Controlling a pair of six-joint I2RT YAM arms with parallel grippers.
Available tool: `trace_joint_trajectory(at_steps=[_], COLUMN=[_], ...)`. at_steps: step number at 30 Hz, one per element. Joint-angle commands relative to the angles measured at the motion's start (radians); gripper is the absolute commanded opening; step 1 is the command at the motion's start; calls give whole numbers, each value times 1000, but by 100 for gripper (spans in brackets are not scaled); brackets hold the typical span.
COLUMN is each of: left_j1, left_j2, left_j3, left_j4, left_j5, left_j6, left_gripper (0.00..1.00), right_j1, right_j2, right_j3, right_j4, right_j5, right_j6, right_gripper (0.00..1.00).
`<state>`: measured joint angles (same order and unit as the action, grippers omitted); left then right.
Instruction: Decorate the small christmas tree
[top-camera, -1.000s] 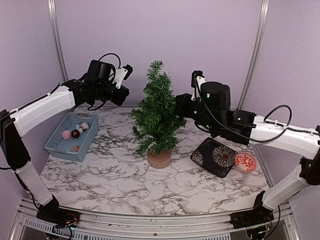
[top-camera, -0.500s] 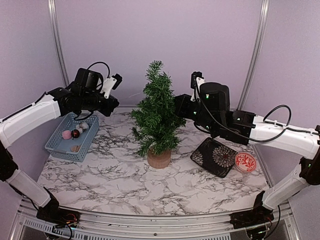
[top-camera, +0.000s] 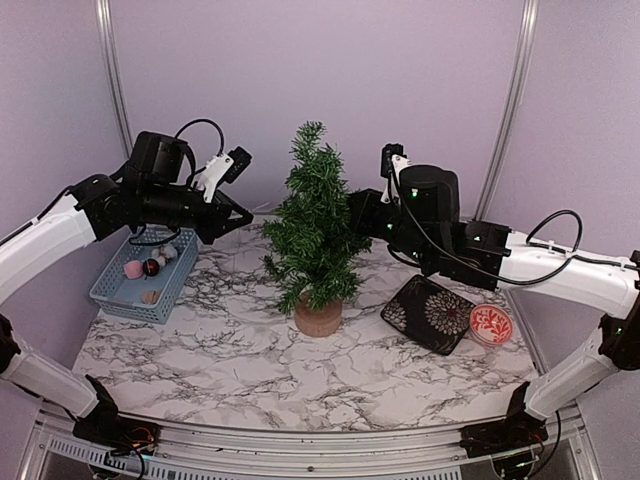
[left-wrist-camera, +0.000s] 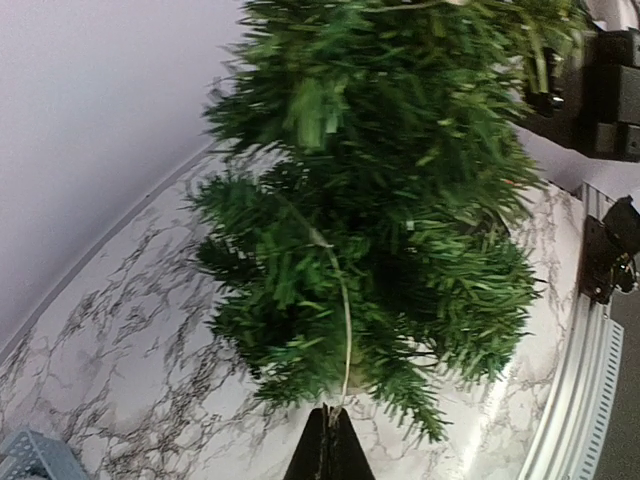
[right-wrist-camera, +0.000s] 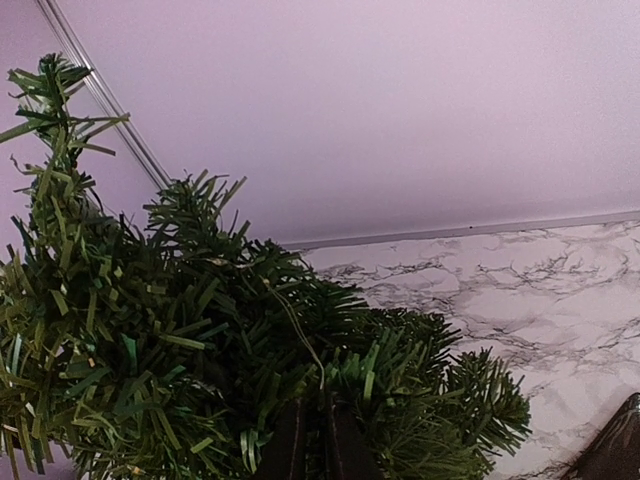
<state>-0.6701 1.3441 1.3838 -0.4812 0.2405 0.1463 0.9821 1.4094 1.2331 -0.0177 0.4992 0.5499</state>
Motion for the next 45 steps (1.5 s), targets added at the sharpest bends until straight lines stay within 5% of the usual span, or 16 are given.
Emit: trace_joint_trajectory(at_steps=[1, 11, 18, 32, 45], left_j1=[-78, -110, -83, -15, 36], left_j2=[-8, 110, 199, 173, -117], left_j3=[-4, -1, 34, 22, -252], left_j4=[-40, 5, 71, 113, 221], left_j5=[101, 171, 89, 136, 52], left_j6=[19, 11, 3, 66, -33], left_gripper=[0, 0, 0, 0, 62], right_j1=[-8, -8, -8, -8, -7], right_j2=[8, 28, 46, -3, -87], right_j3=[9, 6, 4, -50, -61], right_j4=[0, 4, 8, 58, 107], right_j5=[-14, -47, -69, -80, -107], right_j6=[-6, 12, 35, 68, -46], right_gripper=[7, 5, 4, 4, 21])
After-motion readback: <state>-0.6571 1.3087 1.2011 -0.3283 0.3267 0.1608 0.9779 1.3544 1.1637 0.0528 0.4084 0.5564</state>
